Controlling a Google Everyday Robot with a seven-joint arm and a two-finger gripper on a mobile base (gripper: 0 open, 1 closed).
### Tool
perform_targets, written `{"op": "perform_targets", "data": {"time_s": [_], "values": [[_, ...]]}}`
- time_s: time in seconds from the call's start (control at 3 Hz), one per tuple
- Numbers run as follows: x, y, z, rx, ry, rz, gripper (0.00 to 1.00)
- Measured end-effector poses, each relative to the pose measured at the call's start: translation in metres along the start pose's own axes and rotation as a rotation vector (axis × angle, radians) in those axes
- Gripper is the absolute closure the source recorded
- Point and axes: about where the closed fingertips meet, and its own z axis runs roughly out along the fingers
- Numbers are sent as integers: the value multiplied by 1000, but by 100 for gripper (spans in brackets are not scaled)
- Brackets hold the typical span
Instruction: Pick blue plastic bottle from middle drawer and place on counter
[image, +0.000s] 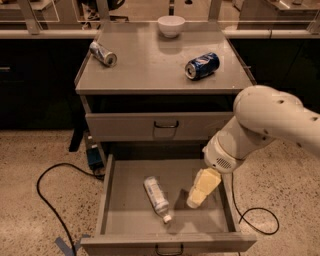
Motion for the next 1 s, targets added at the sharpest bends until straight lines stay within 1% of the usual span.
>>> {"op": "perform_targets", "data": {"time_s": [0.33,0.67,1.0], "values": [[3,-12,41,41,-24,94,0],[10,-31,80,49,-116,245,0],[11,-47,93,14,-192,280,0]]}}
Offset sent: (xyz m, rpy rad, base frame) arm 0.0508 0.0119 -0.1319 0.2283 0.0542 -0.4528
